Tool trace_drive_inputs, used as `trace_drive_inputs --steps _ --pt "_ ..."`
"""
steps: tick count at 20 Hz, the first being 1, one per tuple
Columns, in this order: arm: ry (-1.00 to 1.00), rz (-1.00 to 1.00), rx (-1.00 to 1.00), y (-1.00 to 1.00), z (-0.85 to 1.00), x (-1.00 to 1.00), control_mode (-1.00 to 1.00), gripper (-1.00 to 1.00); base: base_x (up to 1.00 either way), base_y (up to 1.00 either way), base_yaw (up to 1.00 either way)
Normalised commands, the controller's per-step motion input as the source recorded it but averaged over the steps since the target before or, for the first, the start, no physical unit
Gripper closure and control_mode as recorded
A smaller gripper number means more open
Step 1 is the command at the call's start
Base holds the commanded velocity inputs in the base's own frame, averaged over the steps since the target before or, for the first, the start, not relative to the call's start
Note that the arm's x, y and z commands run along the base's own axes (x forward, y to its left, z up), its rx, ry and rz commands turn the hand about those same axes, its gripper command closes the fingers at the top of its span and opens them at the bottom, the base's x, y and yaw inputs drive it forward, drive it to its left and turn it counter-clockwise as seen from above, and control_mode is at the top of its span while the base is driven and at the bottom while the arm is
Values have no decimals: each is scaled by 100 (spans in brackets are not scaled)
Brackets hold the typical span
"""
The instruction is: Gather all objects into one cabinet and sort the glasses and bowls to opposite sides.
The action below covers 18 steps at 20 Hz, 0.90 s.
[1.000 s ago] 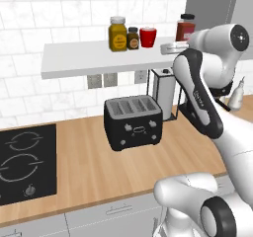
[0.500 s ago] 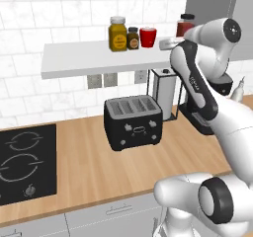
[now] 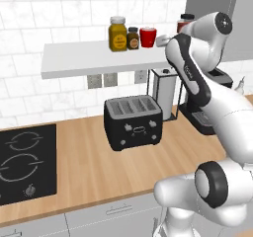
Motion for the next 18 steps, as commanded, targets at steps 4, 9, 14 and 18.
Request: trace_drive_inputs --steps 4,9,14,18 --pt "0 0 0 0 -18 35 -100 -100 0 0 0" --pt "0 0 0 0 -3 43 -100 -100 0 0 0" --pt "0 0 0 0 0 44 -100 -100 0 0 0" --pt "0 0 0 4 0 33 -100 -100 0 0 0"
